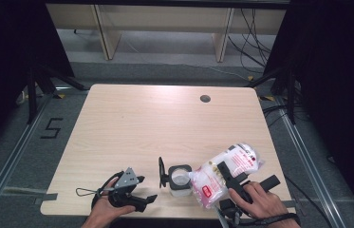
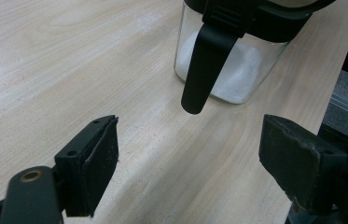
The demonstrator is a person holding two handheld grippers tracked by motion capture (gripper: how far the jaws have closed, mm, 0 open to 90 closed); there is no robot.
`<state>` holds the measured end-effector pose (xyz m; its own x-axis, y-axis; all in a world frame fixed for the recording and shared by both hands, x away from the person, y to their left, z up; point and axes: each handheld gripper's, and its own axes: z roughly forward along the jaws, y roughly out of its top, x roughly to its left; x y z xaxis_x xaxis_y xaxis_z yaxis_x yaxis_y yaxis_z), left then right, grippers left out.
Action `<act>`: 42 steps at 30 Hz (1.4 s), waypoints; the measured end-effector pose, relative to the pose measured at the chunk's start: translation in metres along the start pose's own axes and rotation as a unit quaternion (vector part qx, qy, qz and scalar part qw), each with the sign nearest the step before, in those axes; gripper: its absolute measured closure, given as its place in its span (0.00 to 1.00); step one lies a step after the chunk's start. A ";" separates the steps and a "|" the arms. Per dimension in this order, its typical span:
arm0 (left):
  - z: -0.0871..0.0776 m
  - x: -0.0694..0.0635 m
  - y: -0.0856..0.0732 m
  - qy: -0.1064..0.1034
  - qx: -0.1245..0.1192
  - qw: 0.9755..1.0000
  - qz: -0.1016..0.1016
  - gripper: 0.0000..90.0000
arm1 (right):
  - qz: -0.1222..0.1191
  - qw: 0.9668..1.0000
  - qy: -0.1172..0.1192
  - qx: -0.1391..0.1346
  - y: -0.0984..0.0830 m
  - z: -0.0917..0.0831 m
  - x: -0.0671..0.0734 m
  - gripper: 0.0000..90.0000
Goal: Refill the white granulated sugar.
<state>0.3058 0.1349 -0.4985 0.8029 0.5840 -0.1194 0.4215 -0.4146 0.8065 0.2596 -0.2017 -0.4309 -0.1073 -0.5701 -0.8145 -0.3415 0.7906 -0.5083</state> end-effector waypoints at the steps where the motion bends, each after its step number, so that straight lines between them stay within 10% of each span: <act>1: 0.000 0.000 0.000 0.000 0.000 1.000 0.000 0.22 | 0.000 1.000 0.000 0.000 0.000 0.000 0.000 0.63; 42: 0.000 -0.001 0.000 -0.001 -0.004 1.000 -0.008 0.22 | -0.011 1.000 0.011 -0.007 0.002 0.001 -0.004 0.66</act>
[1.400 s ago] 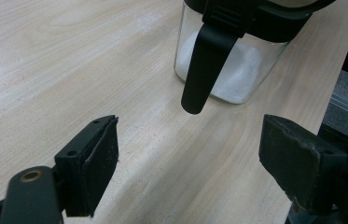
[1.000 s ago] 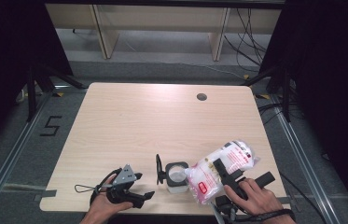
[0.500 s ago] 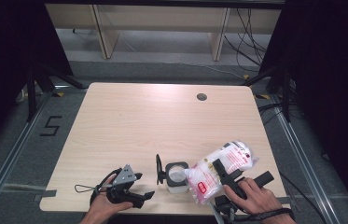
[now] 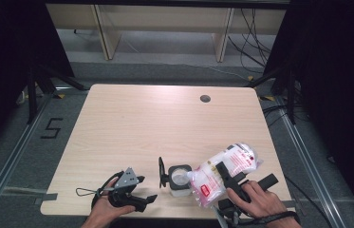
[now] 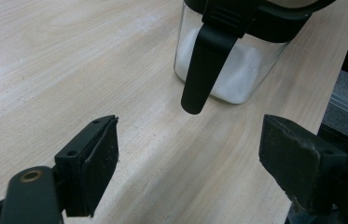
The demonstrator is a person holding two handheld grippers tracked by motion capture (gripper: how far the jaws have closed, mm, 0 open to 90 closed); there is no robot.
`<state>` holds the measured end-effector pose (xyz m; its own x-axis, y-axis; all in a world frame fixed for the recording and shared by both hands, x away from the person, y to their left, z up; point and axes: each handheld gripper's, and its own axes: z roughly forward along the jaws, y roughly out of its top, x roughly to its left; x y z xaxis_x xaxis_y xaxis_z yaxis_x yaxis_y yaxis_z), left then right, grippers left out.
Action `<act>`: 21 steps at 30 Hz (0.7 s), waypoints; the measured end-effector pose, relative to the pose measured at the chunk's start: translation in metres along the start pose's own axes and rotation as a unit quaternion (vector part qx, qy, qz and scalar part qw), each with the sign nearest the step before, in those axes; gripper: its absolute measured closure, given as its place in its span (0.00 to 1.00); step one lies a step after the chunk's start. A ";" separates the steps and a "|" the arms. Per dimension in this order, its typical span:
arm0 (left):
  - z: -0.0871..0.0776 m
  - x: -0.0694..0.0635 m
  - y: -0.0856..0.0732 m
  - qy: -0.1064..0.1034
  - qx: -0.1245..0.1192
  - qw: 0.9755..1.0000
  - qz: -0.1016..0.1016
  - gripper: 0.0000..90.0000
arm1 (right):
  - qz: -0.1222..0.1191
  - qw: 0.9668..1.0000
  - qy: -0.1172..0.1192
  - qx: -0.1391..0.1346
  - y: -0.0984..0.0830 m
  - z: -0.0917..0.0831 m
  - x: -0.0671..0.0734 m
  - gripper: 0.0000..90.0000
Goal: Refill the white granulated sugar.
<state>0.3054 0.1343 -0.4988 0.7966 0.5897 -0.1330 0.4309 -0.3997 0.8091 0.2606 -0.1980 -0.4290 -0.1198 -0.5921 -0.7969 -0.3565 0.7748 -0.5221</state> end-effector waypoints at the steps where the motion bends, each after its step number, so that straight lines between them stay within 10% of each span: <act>1: 0.000 -0.001 0.000 0.001 0.003 1.000 -0.008 0.22 | -0.002 1.000 -0.001 -0.002 0.000 0.000 0.000 0.66; 21: 0.000 0.000 0.000 0.000 -0.001 1.000 0.003 0.22 | -0.004 1.000 0.001 -0.003 -0.001 -0.001 -0.001 0.67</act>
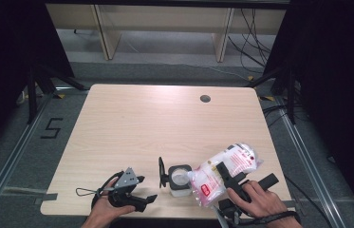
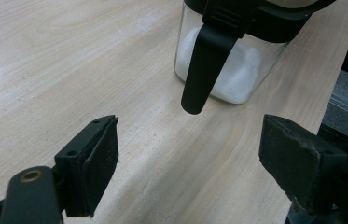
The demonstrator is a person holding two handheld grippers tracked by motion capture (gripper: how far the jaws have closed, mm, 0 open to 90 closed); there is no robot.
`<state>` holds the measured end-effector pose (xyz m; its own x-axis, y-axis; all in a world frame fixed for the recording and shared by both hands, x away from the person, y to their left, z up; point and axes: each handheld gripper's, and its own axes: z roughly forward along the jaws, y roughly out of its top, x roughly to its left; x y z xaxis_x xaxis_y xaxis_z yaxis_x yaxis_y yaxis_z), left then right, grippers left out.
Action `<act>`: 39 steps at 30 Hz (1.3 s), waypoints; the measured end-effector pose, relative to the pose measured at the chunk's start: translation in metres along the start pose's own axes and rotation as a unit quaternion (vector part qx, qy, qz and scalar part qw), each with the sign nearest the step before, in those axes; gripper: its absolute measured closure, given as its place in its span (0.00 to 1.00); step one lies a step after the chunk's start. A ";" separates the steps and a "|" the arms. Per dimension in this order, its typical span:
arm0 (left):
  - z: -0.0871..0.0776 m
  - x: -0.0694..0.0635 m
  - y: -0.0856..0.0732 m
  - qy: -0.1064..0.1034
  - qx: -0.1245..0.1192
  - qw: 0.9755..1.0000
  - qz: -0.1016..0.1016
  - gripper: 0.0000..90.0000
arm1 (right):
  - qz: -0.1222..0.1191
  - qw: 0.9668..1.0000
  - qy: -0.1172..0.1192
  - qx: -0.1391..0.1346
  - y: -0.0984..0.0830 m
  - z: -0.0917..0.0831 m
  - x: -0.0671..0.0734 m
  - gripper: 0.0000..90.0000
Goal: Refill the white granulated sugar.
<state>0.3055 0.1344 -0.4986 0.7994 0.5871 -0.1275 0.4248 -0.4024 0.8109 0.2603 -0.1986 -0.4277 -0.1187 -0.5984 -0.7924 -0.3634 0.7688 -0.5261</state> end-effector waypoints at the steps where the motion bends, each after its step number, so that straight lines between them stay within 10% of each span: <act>1: 0.000 -0.001 0.000 0.000 0.001 1.000 -0.013 0.22 | 0.000 1.000 -0.001 -0.001 0.000 0.000 0.000 0.67; 39: 0.000 0.001 0.000 -0.001 0.005 1.000 0.004 0.22 | -0.005 1.000 0.007 -0.003 -0.002 0.000 -0.002 0.69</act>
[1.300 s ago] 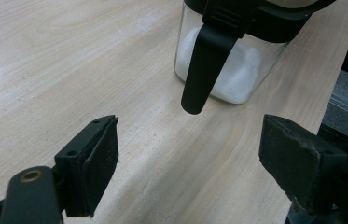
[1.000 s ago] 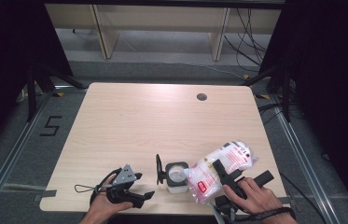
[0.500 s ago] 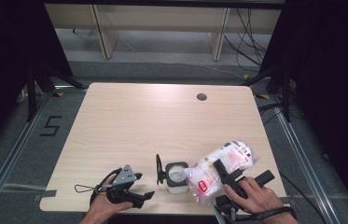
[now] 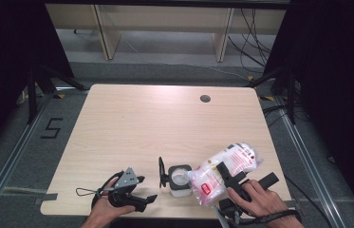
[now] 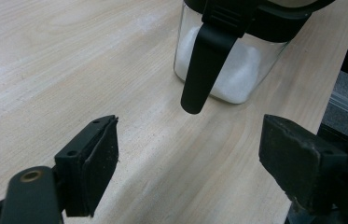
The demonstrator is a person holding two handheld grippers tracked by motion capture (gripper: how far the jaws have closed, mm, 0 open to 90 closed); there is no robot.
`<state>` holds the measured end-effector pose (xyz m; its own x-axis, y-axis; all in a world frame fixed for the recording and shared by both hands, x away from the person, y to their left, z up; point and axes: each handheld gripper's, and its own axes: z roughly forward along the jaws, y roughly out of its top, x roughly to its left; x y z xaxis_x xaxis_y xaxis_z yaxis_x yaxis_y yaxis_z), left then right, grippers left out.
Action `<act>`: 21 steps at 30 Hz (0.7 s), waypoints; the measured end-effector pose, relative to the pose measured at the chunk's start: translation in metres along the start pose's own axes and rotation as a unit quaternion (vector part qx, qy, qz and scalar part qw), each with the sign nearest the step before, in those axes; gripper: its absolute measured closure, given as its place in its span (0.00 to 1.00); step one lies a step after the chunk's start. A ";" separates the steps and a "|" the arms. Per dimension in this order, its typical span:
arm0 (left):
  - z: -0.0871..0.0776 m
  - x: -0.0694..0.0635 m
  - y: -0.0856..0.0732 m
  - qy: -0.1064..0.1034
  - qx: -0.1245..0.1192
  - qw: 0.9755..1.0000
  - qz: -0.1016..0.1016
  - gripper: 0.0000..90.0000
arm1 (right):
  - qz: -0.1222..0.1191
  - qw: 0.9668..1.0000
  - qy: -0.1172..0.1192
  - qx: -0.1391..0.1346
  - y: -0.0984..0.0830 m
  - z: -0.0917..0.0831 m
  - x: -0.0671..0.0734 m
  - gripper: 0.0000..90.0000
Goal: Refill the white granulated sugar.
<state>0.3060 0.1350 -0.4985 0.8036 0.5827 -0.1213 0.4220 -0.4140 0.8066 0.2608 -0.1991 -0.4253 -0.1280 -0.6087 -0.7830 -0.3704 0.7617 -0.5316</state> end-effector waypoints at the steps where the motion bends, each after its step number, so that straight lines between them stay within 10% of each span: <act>1: 0.000 0.000 0.000 0.000 0.000 1.000 0.000 0.22 | -0.001 1.000 0.001 0.000 0.000 0.000 0.000 0.69; 21: -0.001 0.000 0.000 0.005 0.006 1.000 -0.009 0.22 | -0.031 1.000 0.005 -0.002 0.001 0.001 -0.005 0.70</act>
<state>0.3054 0.1354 -0.4985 0.7913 0.5977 -0.1292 0.4412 -0.4117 0.7974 0.2621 -0.1951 -0.4224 -0.1136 -0.6569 -0.7454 -0.3816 0.7216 -0.5777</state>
